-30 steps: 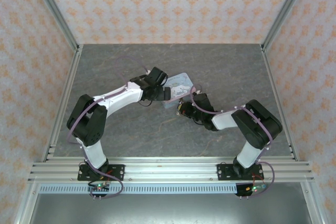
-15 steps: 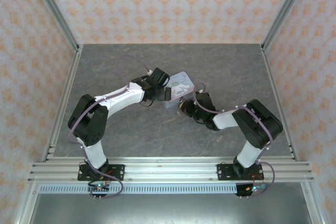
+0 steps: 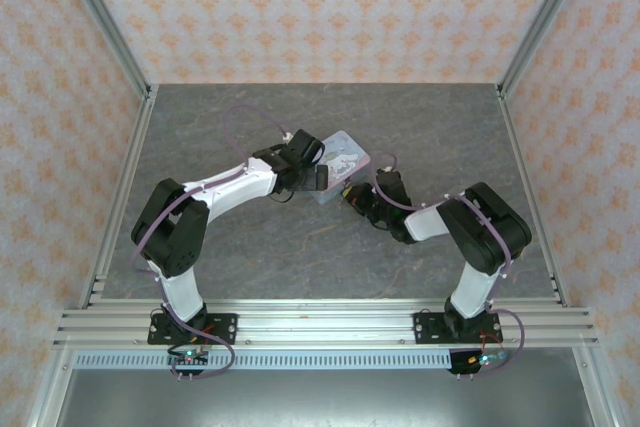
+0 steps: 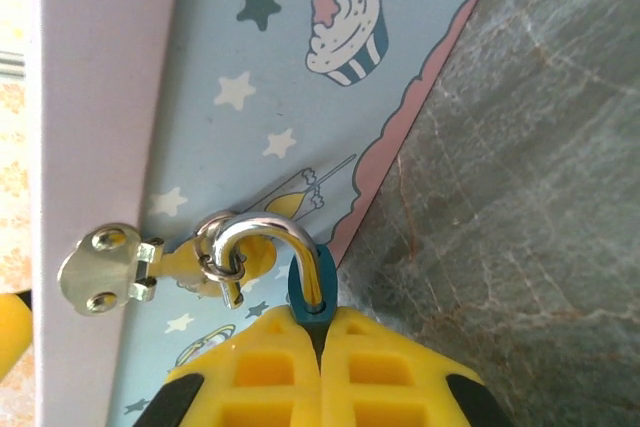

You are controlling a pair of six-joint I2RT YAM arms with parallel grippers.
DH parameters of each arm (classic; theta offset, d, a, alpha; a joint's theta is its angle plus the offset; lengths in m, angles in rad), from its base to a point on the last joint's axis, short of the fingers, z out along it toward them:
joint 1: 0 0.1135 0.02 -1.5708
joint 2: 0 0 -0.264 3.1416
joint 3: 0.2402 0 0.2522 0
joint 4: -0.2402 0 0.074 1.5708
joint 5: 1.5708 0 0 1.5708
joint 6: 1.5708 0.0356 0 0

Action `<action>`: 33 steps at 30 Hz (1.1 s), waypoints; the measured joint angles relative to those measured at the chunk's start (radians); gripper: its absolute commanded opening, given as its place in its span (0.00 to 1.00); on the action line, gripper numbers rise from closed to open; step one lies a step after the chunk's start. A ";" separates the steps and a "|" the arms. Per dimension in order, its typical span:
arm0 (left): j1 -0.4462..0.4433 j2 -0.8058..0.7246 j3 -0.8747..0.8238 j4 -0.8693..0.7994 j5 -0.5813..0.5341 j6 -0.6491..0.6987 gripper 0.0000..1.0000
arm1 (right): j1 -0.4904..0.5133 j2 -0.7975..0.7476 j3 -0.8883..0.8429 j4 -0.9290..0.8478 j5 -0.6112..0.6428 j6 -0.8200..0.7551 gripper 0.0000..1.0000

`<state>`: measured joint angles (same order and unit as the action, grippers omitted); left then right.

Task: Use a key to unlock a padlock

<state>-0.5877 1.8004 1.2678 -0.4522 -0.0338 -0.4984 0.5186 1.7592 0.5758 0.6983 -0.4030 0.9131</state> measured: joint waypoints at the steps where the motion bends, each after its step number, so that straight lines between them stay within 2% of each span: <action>1: 0.000 0.002 0.000 0.003 0.000 0.000 0.95 | -0.005 0.002 0.003 0.002 -0.003 0.005 0.00; 18: 0.000 0.004 -0.001 0.014 0.000 0.000 0.94 | -0.090 0.002 0.025 -0.009 -0.020 0.031 0.00; 25: 0.001 0.000 -0.001 0.011 0.013 0.001 0.97 | -0.152 -0.126 -0.107 -0.030 -0.039 0.028 0.00; 31: 0.005 -0.022 -0.001 -0.038 0.076 0.008 0.98 | -0.169 -0.268 -0.180 -0.150 -0.031 -0.006 0.00; 32: 0.005 -0.029 -0.001 -0.053 0.086 0.010 0.98 | -0.169 -0.294 -0.189 -0.179 -0.026 -0.013 0.01; 33: 0.005 -0.035 -0.001 -0.063 0.095 0.011 0.98 | -0.169 -0.314 -0.196 -0.202 -0.019 -0.018 0.07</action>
<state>-0.5827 1.7657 1.2671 -0.5156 0.0616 -0.4873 0.3496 1.4452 0.3798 0.4965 -0.4225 0.8951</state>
